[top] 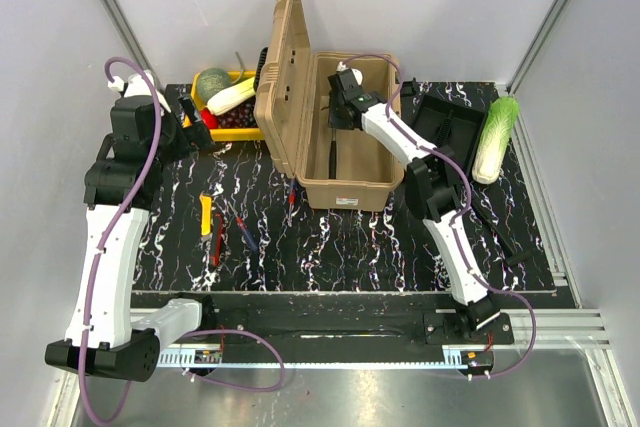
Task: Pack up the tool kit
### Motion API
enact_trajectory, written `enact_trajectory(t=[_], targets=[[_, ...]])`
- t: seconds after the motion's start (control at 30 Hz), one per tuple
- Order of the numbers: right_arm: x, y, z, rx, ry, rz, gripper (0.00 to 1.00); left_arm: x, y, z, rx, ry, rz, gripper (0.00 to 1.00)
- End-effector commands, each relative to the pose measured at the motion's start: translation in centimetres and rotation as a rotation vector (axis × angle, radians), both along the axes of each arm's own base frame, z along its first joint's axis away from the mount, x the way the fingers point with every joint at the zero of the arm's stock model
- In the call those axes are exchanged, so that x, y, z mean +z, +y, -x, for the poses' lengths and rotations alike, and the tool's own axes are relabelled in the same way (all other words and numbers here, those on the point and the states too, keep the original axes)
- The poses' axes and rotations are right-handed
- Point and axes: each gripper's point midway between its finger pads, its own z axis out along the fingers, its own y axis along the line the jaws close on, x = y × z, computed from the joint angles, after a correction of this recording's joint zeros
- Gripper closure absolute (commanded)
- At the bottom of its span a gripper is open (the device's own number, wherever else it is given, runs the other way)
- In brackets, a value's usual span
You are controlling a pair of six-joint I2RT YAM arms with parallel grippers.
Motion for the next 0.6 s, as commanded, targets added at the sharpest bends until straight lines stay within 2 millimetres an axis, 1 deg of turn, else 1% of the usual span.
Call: enact_trajectory(t=[0.0, 0.07, 0.1, 0.17, 0.27, 0.33, 0.4, 0.47, 0.53, 0.57], targets=[[2.9, 0.6, -0.4, -0.041, -0.007, -0.062, 0.53, 1.5, 0.3, 0.0, 0.008, -0.053, -0.019, 0.01], [3.7, 0.1, -0.2, -0.06, -0.012, -0.05, 0.4, 1.6, 0.3, 0.0, 0.006, -0.054, -0.018, 0.01], [4.6, -0.2, -0.2, -0.064, -0.023, -0.047, 0.38, 1.5, 0.3, 0.0, 0.004, -0.053, -0.017, 0.01], [6.5, -0.8, 0.1, -0.068, -0.051, -0.039, 0.37, 1.7, 0.3, 0.1, 0.004, -0.057, -0.016, 0.01], [11.7, -1.9, 1.0, -0.057, -0.127, -0.034, 0.36, 1.8, 0.2, 0.1, 0.001, -0.062, -0.015, 0.01], [15.5, -3.1, 1.8, -0.055, -0.186, -0.026, 0.35, 1.9, 0.1, 0.2, -0.003, -0.063, -0.011, 0.01], [19.4, -5.3, 3.0, -0.079, -0.241, -0.013, 0.34, 1.9, 0.0, 0.2, -0.008, -0.063, -0.006, 0.01], [22.2, -8.1, 4.1, -0.119, -0.28, -0.005, 0.32, 1.5, -0.1, 0.1, -0.011, -0.054, -0.001, 0.01], [23.5, -11.7, 5.2, -0.177, -0.292, 0.008, 0.31, 1.5, -0.2, 0.0, -0.015, -0.054, 0.005, 0.01], [25.1, -14.2, 6.2, -0.224, -0.313, 0.001, 0.29, 1.2, -0.3, 0.0, -0.016, -0.047, 0.005, 0.01]])
